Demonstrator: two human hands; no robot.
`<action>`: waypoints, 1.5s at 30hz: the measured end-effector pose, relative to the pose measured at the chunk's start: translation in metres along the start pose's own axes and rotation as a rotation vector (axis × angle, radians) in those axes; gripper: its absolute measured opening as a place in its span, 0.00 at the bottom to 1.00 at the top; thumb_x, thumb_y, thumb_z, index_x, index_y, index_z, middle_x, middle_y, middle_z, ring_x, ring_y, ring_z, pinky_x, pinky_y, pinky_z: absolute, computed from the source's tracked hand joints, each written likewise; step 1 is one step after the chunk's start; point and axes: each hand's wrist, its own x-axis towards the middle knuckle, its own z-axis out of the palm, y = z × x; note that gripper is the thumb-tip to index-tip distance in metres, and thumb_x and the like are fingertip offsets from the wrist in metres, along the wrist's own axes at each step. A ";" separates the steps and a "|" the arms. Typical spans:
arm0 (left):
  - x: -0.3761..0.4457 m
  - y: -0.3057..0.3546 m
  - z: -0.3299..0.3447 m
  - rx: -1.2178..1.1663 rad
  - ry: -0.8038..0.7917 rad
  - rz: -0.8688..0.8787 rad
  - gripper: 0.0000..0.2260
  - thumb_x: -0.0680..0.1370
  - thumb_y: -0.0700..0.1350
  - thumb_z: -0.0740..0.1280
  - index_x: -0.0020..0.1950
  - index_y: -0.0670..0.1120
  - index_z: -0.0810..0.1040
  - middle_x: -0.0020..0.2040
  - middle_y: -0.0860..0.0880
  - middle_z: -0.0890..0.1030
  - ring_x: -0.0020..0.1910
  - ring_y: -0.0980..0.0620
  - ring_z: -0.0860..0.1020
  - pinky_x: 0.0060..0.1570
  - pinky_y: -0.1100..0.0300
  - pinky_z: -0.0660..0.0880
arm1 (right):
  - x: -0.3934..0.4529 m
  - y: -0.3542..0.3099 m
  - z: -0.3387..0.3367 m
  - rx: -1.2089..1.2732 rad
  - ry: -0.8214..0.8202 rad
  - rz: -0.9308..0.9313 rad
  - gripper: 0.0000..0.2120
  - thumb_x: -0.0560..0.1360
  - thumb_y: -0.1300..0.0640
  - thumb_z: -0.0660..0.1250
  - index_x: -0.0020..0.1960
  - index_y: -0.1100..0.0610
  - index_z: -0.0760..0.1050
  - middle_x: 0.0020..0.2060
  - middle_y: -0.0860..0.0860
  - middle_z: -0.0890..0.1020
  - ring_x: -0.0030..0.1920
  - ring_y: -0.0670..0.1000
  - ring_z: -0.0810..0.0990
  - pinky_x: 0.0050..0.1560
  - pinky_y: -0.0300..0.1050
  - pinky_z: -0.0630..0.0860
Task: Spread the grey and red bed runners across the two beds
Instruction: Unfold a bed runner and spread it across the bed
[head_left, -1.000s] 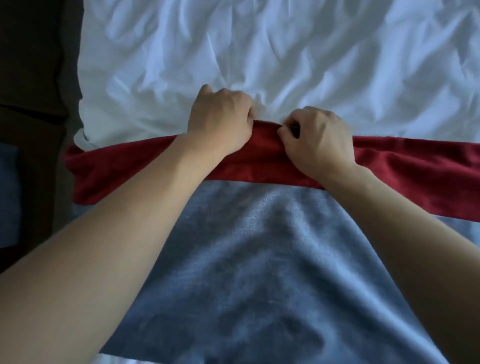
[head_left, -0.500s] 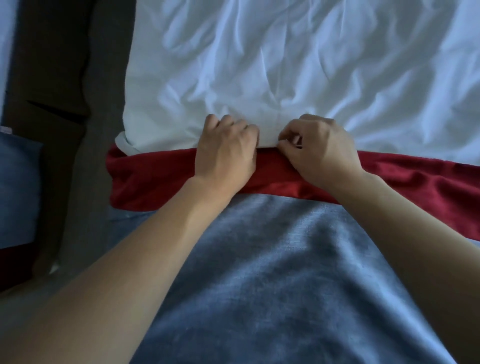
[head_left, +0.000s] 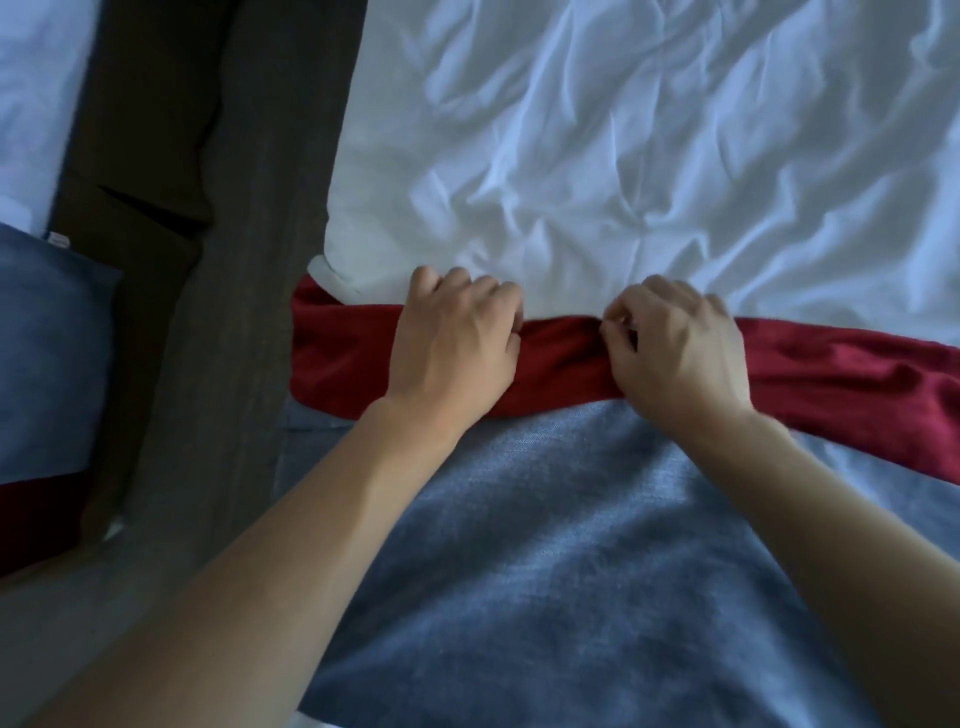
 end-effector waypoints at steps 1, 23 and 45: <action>-0.006 0.000 0.002 -0.004 -0.017 0.002 0.03 0.76 0.45 0.66 0.43 0.50 0.78 0.38 0.54 0.81 0.44 0.50 0.76 0.50 0.53 0.65 | -0.006 -0.004 0.003 0.000 -0.018 -0.002 0.06 0.77 0.55 0.66 0.45 0.56 0.79 0.43 0.52 0.81 0.46 0.57 0.78 0.52 0.54 0.71; 0.010 -0.083 -0.015 0.043 -0.025 -0.056 0.10 0.74 0.52 0.72 0.46 0.49 0.75 0.41 0.52 0.79 0.42 0.47 0.76 0.50 0.51 0.63 | 0.048 -0.072 0.022 0.172 -0.028 -0.070 0.08 0.75 0.48 0.67 0.48 0.49 0.83 0.44 0.48 0.83 0.46 0.55 0.80 0.49 0.50 0.75; 0.006 -0.165 -0.026 -0.170 -0.151 -0.215 0.11 0.78 0.38 0.63 0.53 0.46 0.83 0.52 0.47 0.83 0.54 0.44 0.78 0.60 0.46 0.71 | 0.077 -0.122 0.052 -0.004 -0.067 -0.340 0.09 0.76 0.52 0.65 0.44 0.53 0.83 0.41 0.50 0.83 0.45 0.55 0.79 0.56 0.49 0.65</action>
